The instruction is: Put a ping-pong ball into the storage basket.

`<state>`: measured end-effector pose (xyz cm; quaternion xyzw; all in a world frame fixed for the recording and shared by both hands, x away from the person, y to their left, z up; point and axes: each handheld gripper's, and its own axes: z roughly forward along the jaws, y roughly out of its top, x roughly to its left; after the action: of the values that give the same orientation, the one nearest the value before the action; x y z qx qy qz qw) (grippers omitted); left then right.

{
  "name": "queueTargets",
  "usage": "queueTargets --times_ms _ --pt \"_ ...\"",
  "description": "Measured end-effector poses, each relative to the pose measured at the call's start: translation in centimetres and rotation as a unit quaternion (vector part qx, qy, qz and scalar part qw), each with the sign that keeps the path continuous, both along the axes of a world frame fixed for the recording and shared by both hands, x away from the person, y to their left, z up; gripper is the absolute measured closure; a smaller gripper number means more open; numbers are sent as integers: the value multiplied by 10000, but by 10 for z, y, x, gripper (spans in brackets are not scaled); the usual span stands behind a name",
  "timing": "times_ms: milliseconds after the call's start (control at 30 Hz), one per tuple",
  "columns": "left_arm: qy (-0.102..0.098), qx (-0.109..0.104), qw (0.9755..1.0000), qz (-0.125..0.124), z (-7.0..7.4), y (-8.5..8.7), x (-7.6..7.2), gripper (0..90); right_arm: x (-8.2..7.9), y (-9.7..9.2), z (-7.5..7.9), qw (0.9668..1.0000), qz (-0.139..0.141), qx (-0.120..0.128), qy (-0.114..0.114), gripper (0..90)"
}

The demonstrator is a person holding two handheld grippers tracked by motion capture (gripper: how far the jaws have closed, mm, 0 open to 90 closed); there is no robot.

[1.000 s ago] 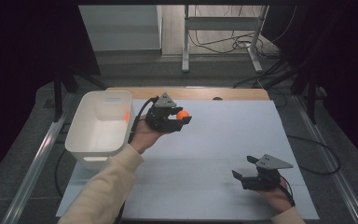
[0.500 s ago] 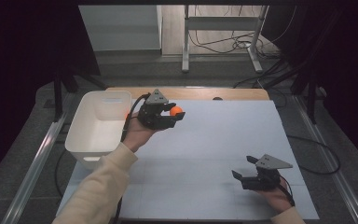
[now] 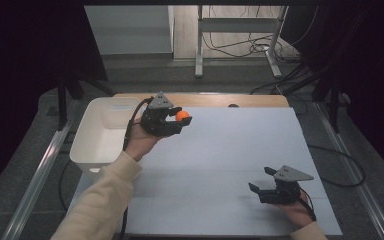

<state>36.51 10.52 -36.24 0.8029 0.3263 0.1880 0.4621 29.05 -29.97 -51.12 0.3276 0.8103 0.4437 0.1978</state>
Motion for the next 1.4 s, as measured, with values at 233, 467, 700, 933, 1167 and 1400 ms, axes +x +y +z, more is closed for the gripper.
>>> queueTargets --times_ms 233,467,700,933,1167,1400 --pt "-2 -5 10000 33 1 3 0 502 0 0 0 10000 -1 -16 9 161" --pt "-20 21 10000 90 3 9 0 502 0 0 0 10000 10 -18 17 161" --pt "-14 21 9999 144 2 15 -1 501 0 0 -1 10000 15 -74 16 161" --pt "-2 -5 9997 252 2 23 0 502 0 1 -1 10000 22 -92 -2 161" --pt "-15 -17 9996 286 2 26 -1 502 0 1 -1 10000 17 -93 -3 161" --pt "-11 10 9994 349 2 30 -1 501 0 0 0 10000 4 -88 -2 161"
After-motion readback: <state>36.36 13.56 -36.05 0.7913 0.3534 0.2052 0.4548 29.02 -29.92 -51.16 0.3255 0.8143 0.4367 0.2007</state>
